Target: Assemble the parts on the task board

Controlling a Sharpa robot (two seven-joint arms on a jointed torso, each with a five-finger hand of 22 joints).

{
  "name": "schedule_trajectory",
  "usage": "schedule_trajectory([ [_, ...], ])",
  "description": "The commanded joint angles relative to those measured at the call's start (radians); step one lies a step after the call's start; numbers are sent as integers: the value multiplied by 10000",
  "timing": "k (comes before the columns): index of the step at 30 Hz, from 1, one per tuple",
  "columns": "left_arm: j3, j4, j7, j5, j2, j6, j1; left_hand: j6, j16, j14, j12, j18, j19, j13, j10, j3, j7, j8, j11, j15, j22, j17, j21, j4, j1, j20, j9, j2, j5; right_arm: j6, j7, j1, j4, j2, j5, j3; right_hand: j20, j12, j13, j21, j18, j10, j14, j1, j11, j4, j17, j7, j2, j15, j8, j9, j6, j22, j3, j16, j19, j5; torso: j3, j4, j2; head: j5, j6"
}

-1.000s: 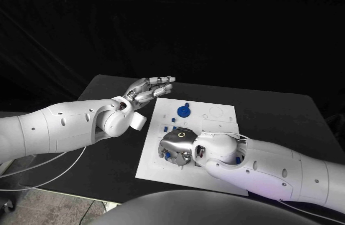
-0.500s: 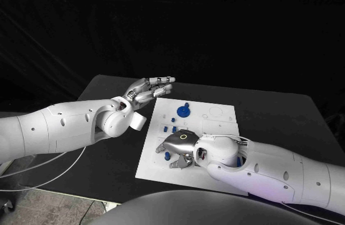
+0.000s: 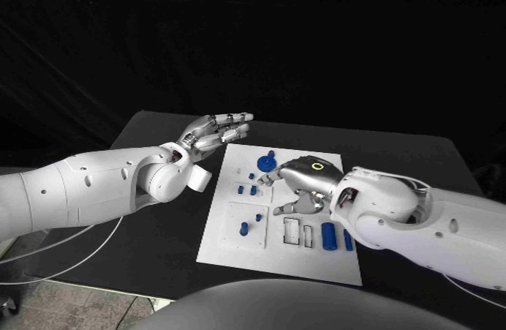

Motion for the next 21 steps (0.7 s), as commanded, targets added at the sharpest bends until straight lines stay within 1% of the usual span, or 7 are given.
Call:
schedule_trajectory([
  [1, 5, -12, 72, 60, 34, 171, 6, 60, 63, 47, 39, -95, 83, 9, 20, -17, -16, 62, 87, 12, -18, 11, 31, -2, 96, -17, 14, 51, 65, -1107, 356, 325, 360, -583, 1994, -1, 24, 794, 364, 146, -1, 730, 98, 101, -104, -116, 113, 26, 326, 22, 158, 26, 282, 875, 145, 122, 121, 147, -6, -2, -18, -109, 1],
  [5, -4, -46, 64, 60, 66, 171, 6, 60, 63, 47, 39, -95, 83, 9, 20, -17, -16, 62, 87, 12, -18, 11, 31, -2, 96, -17, 14, 51, 65, -650, -89, 583, 517, -1360, 2692, -5, -123, 3407, 2109, -12, 13, 1618, 36, -126, -518, -336, 17, -93, 569, -232, 478, 186, 761, 837, 14, 73, 80, 264, -19, -8, -39, -170, 1],
  [7, -9, -60, 67, 60, 78, 175, 5, 60, 63, 47, 39, -95, 83, 9, 20, -17, -16, 62, 87, 12, -18, 11, 31, -2, 96, -17, 14, 51, 65, -119, -534, 639, 483, -1668, 2819, -20, -337, 7683, 5846, -17, 34, 1229, 154, -406, -1022, -657, 181, -287, 610, -341, 722, 379, 936, 842, -219, 197, 121, 587, -22, -21, -49, -204, 1],
  [8, -13, -70, 73, 60, 86, 180, 4, 69, 64, 48, 39, -95, 84, 9, 19, -17, -16, 64, 87, 12, -18, 11, 32, -3, 99, -17, 15, 52, 68, 353, -913, 657, 451, -1853, 2850, -34, -368, 10436, 10155, 1407, -201, 4602, 1248, -863, -804, -431, 2315, -280, 851, -429, 824, 459, 1021, 1182, -279, 1715, 693, 493, -17, -36, -54, -225, 1],
  [11, -25, -92, 74, 60, 101, 200, -1, 85, 67, 49, 38, -95, 87, 9, 19, -16, -16, 67, 89, 13, -17, 11, 32, -4, 103, -17, 16, 53, 72, 1293, -1759, 642, 396, -2209, 2749, -73, -420, 12287, 13534, 3327, -499, 7273, 2307, -1771, -842, -74, 4689, -369, 1049, -458, 1260, 777, 1469, 1571, -550, 3262, 1364, 581, -17, -33, -61, -317, 1],
  [17, -40, -123, 82, 60, 123, 249, -15, 68, 66, 49, 33, -96, 83, 8, 16, -11, -19, 67, 91, 15, -32, 11, 29, -9, 117, -17, 14, 61, 85, 1822, -2797, 459, 438, -2599, 2463, -108, -707, 12637, 14373, 6285, -986, 8082, 2800, -3296, -1217, -31, 5675, -852, 1317, -788, 2332, 1745, 2677, 2215, -840, 3816, 2397, 885, -20, -37, -54, -429, 1],
  [21, -44, -151, 91, 60, 144, 290, -27, 78, 59, 45, 18, -97, 82, 6, 8, 2, -36, 71, 89, 20, -44, 9, 27, -15, 142, -17, 15, 83, 101, 2013, -3459, 305, 508, -2647, 2264, -114, -963, 12637, 14373, 7216, -1174, 8082, 2800, -4127, -1369, -17, 5675, -1055, 1555, -1052, 2614, 2220, 3155, 2450, -831, 3816, 2715, 1184, -12, -29, -44, -458, 1],
])
